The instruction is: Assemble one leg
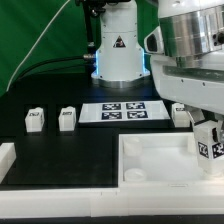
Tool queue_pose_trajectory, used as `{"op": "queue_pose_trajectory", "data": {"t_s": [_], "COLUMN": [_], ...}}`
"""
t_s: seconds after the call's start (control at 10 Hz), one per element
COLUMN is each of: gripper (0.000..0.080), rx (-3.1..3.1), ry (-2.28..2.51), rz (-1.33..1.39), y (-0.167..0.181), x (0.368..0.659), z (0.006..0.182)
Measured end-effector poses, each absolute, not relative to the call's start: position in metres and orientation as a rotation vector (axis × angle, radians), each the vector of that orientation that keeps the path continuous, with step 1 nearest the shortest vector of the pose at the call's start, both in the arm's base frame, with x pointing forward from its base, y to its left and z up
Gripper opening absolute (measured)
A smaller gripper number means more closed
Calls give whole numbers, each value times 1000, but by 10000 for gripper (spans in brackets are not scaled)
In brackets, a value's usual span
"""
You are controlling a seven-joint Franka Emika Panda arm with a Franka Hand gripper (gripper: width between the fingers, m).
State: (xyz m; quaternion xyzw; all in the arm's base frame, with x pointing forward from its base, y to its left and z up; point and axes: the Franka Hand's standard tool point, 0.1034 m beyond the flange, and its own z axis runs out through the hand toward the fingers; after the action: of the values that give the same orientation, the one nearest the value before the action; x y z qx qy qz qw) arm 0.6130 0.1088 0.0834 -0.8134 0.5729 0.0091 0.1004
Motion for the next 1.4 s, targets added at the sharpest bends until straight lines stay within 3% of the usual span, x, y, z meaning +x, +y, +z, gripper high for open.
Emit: {"op": "queue_pose_trajectory", "data": {"t_s": [0.2,0.4,0.5,1.4], "gripper": [295,606,636,649], "rx": [-2417,-2429,-2448,-2997], "ry": [1675,1657,1628,172], "rz": [25,23,20,-106], "y": [109,110,110,110], "x": [613,613,613,612], "z": [83,83,83,84]}}
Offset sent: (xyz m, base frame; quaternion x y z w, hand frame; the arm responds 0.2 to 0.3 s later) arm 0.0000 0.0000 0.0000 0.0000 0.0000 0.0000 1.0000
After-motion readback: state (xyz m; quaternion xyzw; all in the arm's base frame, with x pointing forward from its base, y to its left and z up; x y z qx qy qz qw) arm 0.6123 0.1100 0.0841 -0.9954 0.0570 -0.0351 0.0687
